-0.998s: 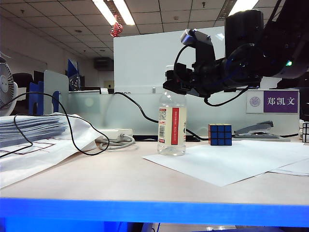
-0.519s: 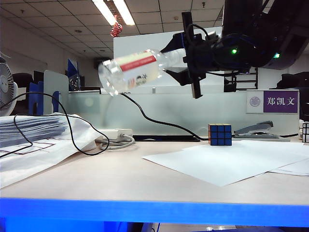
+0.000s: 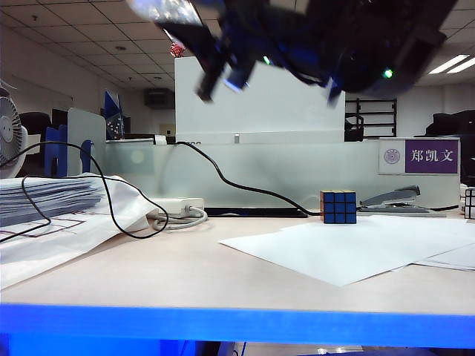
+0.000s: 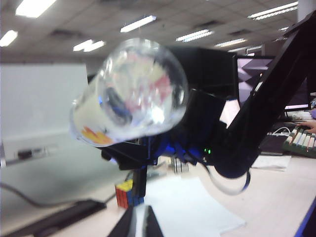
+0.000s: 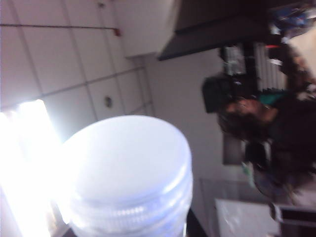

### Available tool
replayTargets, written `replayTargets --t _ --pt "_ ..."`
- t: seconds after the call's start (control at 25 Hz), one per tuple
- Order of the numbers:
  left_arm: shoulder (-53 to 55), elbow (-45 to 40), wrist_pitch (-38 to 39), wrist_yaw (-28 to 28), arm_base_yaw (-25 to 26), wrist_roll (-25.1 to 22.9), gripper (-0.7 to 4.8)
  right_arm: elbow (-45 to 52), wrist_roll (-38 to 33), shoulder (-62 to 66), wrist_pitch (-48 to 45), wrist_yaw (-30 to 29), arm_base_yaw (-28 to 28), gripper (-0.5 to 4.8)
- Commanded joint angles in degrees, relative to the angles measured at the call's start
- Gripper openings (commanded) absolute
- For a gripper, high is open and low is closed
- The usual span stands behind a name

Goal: Flip the plastic bottle upside down.

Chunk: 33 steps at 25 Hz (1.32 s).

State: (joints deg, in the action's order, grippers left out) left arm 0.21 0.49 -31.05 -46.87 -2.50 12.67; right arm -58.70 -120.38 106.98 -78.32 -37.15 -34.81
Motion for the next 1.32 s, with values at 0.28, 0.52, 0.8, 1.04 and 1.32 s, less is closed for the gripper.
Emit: replayTargets --t 0.28,0.52,0.8,1.04,1.32 --pt "0.00 2.16 -16.17 9.33 -0.09 -6.29 3.83 -0.17 -1.57 -5.18 7.82 8.11 -8.02 -0.08" --pt "2.16 2.38 -14.43 9.77 -5.86 -11.02 4.41 -0.20 -1.57 -5.53 7.41 9.05 -10.64 -0.08" --pt "4.90 2.43 -16.94 15.37 -14.95 -21.11 4.68 -0.17 -1.60 -6.25 8.13 9.31 -17.51 -0.08" --pt "4.85 2.47 -22.75 17.73 -14.95 -22.99 4.67 -0.17 -1.57 -7.37 9.68 10.32 -19.91 -0.08" --pt "4.87 5.05 -22.64 17.09 -14.95 -23.23 4.66 -0.15 -1.57 -7.32 13.70 11.78 -21.79 -0.08"
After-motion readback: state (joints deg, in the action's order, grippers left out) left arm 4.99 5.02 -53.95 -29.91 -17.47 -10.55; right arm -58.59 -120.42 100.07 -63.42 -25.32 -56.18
